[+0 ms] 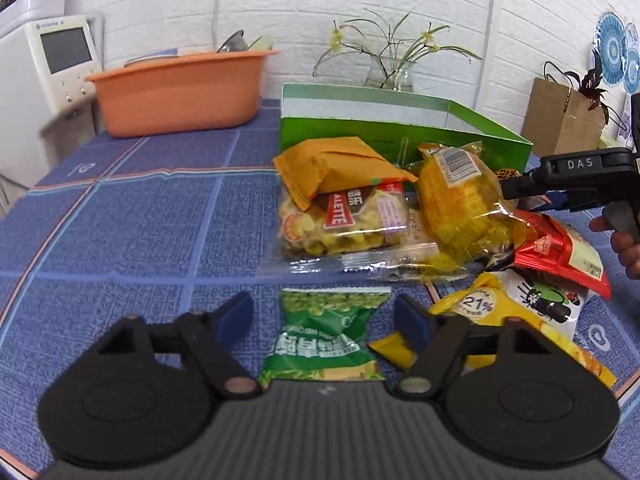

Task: Organize snacks
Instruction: 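Grasp the green pea snack bag with the left tool while the right tool grasps the orange-edged bag, then lower both bags into the green box and open both tools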

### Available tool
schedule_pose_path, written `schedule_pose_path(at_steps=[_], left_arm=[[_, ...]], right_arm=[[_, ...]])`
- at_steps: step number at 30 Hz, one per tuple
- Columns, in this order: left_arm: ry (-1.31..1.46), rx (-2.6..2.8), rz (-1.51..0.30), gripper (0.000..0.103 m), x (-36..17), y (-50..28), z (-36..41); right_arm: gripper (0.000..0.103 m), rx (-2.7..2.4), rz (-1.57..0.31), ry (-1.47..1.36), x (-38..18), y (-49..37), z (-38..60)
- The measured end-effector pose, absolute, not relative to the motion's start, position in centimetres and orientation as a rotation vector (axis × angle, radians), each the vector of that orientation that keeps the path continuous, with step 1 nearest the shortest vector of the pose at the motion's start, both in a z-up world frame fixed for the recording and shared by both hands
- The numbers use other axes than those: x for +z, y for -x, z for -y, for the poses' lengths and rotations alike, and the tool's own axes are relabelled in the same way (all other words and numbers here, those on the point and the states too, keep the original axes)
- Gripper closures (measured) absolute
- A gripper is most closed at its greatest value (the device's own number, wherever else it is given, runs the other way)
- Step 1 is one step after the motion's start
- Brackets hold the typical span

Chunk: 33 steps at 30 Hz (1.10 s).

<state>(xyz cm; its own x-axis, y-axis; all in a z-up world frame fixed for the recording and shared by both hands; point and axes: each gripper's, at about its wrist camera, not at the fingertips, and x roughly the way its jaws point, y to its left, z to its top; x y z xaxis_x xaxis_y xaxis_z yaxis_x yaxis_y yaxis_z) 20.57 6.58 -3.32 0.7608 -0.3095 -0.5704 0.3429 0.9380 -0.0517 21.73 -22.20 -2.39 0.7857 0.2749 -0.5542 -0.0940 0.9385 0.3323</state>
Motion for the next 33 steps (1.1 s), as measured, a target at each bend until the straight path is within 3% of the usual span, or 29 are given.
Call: schedule_pose_path(at_steps=[1, 3, 5, 22, 33], left_arm=[[-0.065, -0.350, -0.605, 0.041, -3.3, -20.6, -6.5], [-0.063, -0.357, -0.608, 0.055, -3.1, -20.5, -6.6], [-0.049, -0.376, -0.620, 0.055, -2.8, -20.1, -6.8], [0.179, -0.399, -0.473, 0.055, 2.8, -16.3, -11.1], [0.192, -0.489, -0.420, 0.055, 7.7, -25.1, -4.4]], right_arm=[[0.011, 0.197, -0.636, -0.271, -2.4, -21.8, 21.9], [0.016, 0.205, -0.628, -0.226, -2.3, -21.8, 21.3], [0.020, 0.199, -0.612, -0.197, -2.0, -21.1, 21.3], [0.021, 0.267, -0.337, -0.329, 3.0, -14.3, 23.4], [0.025, 0.281, -0.301, -0.437, 2.5, -16.6, 24.3]])
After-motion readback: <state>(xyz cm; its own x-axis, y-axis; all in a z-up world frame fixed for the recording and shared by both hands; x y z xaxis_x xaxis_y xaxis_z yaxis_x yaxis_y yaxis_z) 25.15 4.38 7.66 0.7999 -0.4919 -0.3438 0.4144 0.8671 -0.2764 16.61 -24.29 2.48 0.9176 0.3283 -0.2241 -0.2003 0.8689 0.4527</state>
